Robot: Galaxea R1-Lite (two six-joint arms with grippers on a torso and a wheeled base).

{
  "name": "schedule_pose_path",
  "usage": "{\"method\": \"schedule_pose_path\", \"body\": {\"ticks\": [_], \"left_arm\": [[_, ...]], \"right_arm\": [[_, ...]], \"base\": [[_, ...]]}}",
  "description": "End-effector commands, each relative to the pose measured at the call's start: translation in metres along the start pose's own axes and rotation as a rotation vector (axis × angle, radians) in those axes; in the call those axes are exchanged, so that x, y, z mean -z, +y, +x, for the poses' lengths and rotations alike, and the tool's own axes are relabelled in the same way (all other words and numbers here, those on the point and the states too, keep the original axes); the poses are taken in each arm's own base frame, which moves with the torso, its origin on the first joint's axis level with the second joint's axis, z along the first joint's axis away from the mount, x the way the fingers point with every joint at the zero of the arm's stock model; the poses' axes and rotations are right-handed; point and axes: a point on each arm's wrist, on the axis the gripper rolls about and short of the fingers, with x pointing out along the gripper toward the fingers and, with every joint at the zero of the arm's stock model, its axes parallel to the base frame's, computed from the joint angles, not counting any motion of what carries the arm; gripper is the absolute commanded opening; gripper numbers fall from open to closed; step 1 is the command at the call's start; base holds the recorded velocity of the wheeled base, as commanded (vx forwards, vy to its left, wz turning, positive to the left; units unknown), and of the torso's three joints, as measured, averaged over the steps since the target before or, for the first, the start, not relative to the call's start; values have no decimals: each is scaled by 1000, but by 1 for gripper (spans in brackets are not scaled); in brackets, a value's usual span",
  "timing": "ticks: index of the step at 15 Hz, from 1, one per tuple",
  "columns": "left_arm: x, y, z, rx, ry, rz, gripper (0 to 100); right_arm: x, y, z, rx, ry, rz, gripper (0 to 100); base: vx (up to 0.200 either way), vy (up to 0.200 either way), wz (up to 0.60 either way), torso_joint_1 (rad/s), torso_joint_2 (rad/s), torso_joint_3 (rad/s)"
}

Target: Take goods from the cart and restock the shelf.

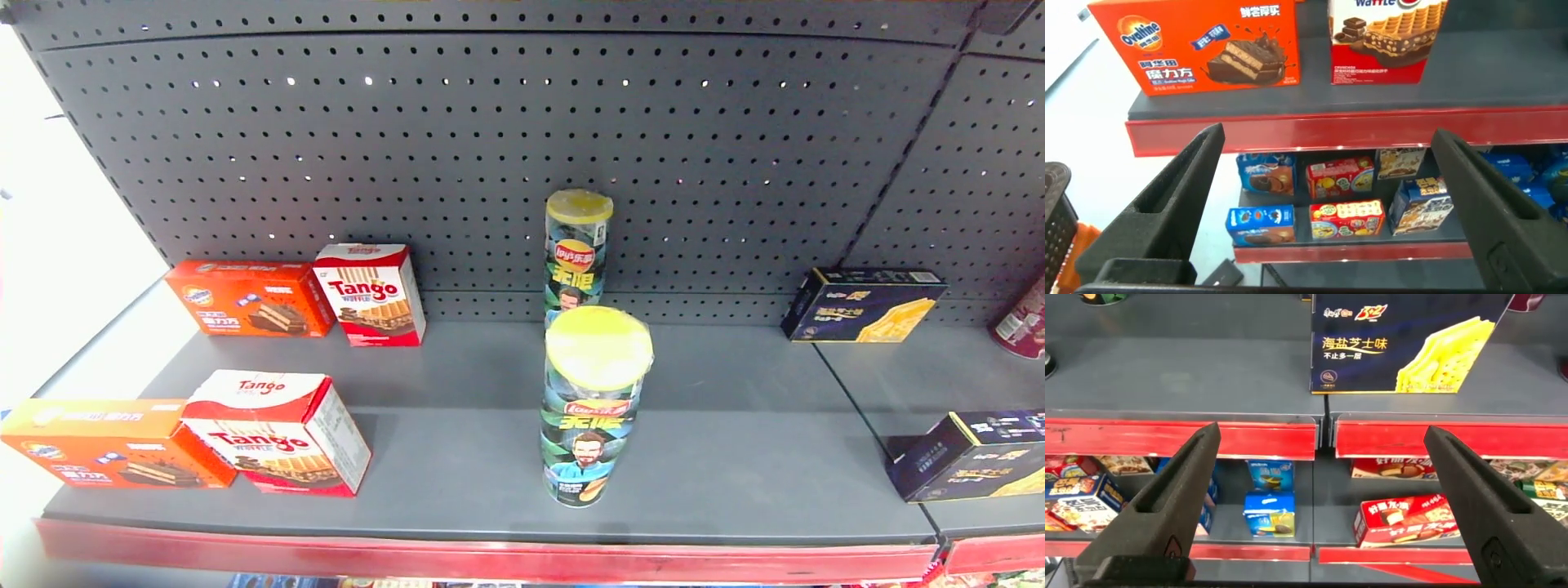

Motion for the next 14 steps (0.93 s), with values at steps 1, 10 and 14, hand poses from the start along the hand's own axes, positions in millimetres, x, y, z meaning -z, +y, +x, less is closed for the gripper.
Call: {"method": "schedule_pose_path", "body": {"ticks": [1, 10, 14], "left_arm": [[0, 0, 0, -16, 1, -3, 100], [0, 0, 0, -19, 0, -30, 100], [0, 0, 0, -17, 0, -28, 100]], "right_arm": [[0, 0, 0, 0, 2, 0, 100], [0, 0, 0, 0, 2, 0, 100], [0, 0, 0, 0, 2, 1, 100]], "base": [[0, -200, 0, 2, 7, 2], [-22, 0, 0, 1, 1, 1], [-50, 0, 0, -13, 0, 5]]}}
